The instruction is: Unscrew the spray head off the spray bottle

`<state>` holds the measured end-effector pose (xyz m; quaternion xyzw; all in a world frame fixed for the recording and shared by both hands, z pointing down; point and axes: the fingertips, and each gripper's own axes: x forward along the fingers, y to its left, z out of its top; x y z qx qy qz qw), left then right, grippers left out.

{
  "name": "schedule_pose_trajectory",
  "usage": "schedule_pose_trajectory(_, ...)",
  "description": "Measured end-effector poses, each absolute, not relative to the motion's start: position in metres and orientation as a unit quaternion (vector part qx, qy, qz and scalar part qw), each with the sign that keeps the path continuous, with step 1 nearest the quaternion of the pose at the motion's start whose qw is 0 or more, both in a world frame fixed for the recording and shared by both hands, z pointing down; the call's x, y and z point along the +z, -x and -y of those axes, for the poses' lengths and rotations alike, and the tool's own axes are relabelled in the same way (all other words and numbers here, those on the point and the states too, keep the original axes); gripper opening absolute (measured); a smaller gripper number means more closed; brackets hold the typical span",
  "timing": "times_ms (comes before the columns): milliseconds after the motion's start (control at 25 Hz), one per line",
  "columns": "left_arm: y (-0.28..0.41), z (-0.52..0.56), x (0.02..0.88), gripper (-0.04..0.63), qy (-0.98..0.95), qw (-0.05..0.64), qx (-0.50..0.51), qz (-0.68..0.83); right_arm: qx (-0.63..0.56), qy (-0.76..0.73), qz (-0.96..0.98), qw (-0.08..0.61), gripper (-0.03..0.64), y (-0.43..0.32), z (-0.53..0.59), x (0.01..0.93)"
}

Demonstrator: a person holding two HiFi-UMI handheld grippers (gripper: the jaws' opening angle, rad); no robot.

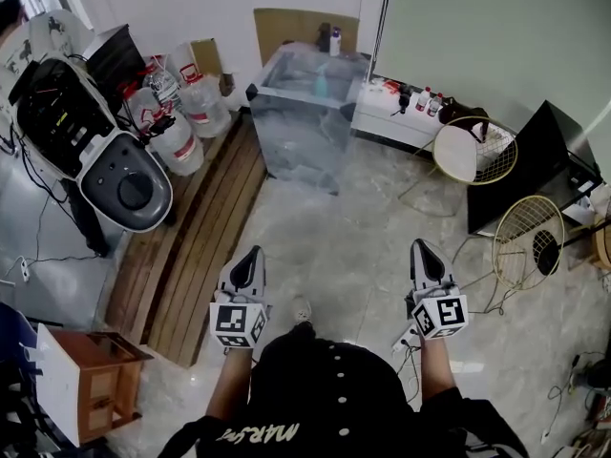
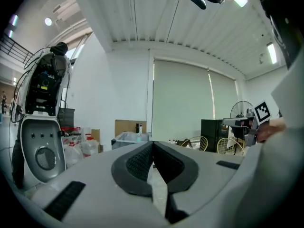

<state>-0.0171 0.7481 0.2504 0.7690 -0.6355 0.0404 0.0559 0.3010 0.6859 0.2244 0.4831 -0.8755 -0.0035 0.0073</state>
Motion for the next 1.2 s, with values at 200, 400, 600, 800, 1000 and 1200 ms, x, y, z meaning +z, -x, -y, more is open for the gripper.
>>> schedule_pose_trajectory(200, 0.035, -0.715, 0.253, 0.025, -0.772, 0.064, 0.041, 0.631, -0.009, -0.484, 0.875, 0.017, 0.012, -0.281, -0.655, 0.224)
schedule_pose_trajectory(400, 0.053, -0.688, 0.255, 0.025, -0.779, 0.062, 0.04, 0.622, -0.008, -0.49, 0.872, 0.022, 0.012, -0.26, -0.627, 0.225)
schedule_pose_trajectory(600, 0.088, -0.659, 0.263, 0.025, -0.773, 0.074, 0.033, 0.63, -0.019, -0.499, 0.866, 0.022, 0.012, -0.238, -0.598, 0.222)
schedule_pose_trajectory(800, 0.104, -0.624, 0.265, 0.025, -0.784, 0.066, 0.036, 0.616, -0.015, -0.508, 0.861, 0.022, 0.012, -0.222, -0.57, 0.228)
schedule_pose_trajectory(1000, 0.106, -0.597, 0.262, 0.025, -0.797, 0.059, 0.038, 0.599, -0.012, -0.512, 0.858, 0.027, 0.012, -0.211, -0.556, 0.235)
schedule_pose_trajectory(1200, 0.106, -0.584, 0.269, 0.025, -0.802, 0.063, 0.048, 0.592, -0.004, -0.517, 0.856, 0.032, 0.012, -0.21, -0.543, 0.24)
